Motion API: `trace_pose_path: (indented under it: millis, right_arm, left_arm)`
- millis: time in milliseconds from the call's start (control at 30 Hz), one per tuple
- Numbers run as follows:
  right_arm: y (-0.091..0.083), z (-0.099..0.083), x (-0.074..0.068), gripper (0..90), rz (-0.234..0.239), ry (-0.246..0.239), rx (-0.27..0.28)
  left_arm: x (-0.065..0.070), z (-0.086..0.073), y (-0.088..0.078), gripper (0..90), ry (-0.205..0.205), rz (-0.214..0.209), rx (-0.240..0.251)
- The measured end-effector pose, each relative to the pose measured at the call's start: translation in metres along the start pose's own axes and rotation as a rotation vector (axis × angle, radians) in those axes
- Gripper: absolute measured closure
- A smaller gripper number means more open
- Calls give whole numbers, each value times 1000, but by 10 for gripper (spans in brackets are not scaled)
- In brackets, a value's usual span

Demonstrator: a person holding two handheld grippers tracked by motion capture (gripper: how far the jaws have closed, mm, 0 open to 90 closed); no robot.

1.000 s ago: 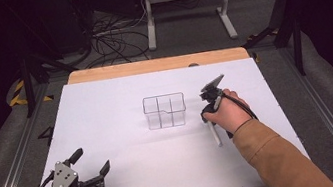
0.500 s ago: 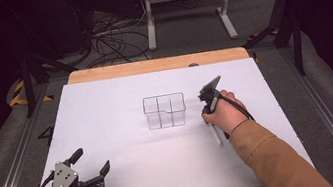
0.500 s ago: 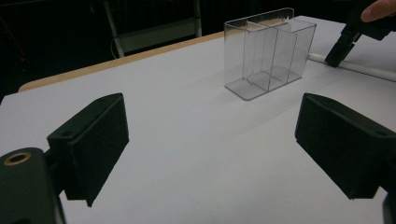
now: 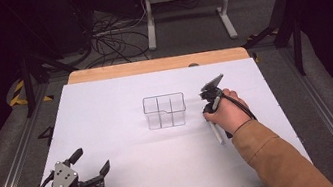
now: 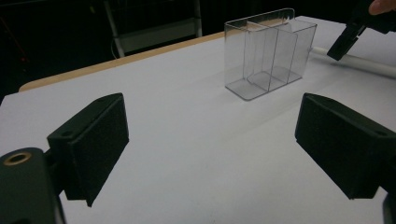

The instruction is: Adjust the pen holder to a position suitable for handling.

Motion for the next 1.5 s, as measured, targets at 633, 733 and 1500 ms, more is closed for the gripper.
trace_pose_path:
  millis: [633, 733, 1500]
  right_arm:
    - [-40, -3, 9, 794, 55, -21, 118]
    - [-47, -2, 8, 794, 70, -50, 150]
    - [-110, 12, -8, 794, 369, -325, 571]
  left_arm:
    - [1, 0, 1, 104, 2, 0, -1]
    - [1, 0, 1, 104, 2, 1, -1]
    - [0, 0, 1, 104, 3, 1, -2]
Point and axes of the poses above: each handheld gripper's, and its own axes: y roughly forward along the jaws, z roughly out of its top, x roughly to its right, the point moved 7 cm from there along y, roughly forward along the jaws, and after that the axes turned 3 degrees about y, right-handed, at the moved point
